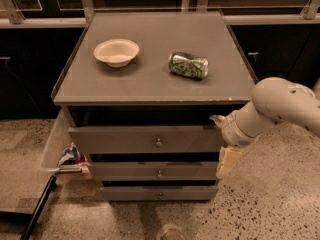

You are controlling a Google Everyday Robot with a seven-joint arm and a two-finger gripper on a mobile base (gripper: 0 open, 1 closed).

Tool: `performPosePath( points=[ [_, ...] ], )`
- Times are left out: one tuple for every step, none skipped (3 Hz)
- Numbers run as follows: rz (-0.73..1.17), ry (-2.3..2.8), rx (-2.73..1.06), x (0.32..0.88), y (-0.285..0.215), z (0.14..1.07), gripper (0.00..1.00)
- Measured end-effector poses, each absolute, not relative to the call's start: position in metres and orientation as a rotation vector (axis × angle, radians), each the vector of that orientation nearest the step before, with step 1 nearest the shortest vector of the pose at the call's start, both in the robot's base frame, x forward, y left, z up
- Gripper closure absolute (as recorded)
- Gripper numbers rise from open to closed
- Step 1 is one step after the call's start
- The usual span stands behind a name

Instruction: Open top drawer

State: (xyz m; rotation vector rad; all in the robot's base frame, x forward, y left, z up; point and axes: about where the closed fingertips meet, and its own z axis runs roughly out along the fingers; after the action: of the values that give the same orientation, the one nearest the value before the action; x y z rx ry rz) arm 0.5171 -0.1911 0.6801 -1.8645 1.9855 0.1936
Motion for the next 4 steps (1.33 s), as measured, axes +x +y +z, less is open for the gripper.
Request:
performPosePath(
  points=[
    [0.216, 1.939, -1.885, 0.536, -0.177, 0.668, 0.00],
    [0.231, 1.891, -1.900, 0.550, -0.167, 0.659, 0.00],
    [0.247, 1.845, -1.913, 0.558, -0.160, 0.653, 0.00],
    [0.289, 1.810, -1.931, 0.566, -0.155, 0.636, 0.00]
  ],
)
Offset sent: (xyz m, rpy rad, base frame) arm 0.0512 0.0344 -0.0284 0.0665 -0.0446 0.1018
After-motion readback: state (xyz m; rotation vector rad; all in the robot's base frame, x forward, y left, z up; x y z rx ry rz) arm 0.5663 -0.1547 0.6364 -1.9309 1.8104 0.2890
